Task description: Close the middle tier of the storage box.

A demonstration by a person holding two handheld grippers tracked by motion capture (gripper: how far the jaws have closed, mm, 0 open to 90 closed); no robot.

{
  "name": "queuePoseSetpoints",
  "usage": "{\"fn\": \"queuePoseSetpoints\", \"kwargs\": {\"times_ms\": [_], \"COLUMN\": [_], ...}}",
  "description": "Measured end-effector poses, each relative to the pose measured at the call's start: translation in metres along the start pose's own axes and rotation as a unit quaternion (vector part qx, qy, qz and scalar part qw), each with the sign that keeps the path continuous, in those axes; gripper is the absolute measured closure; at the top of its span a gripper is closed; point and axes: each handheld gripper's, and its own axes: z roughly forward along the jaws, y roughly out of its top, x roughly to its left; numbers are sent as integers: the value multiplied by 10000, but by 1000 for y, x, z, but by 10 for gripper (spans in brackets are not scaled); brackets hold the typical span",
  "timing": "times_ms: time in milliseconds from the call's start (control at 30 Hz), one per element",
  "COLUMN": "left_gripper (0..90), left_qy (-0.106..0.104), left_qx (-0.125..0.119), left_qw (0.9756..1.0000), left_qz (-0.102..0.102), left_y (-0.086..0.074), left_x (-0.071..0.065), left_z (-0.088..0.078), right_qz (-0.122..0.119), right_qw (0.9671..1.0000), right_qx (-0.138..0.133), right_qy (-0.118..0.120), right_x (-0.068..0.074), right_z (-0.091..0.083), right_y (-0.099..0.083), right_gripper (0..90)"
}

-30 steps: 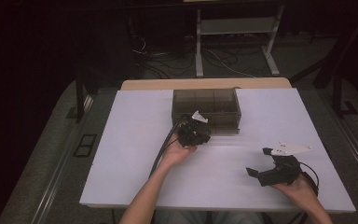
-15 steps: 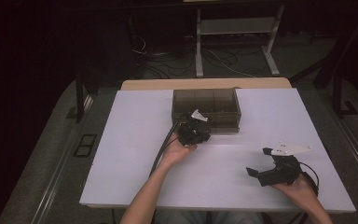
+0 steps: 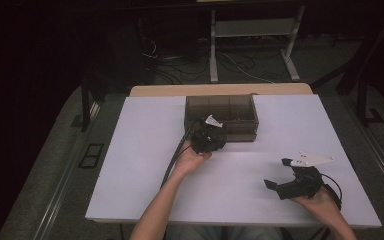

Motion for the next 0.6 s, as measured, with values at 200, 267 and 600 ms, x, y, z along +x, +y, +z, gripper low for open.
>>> {"fn": "queuePoseSetpoints", "kwargs": {"times_ms": [200,267,600], "left_gripper": [888,888,888], "left_qy": [-23,-18,81], "left_qx": [-141,-150,-373], "left_qw": [9998,9997,9985], "left_qz": [-133,-184,-388], "left_y": [0,0,2], "left_x": [4,5,11], "left_z": [0,0,0], "right_qz": [-9,-9,-22], "right_qw": [10000,10000,10000], "right_qx": [7,5,12], "right_qy": [0,-2,4], "right_x": [0,0,0], "right_z": [0,0,1], "right_y": [0,0,0], "right_gripper": [0,0,0]}}
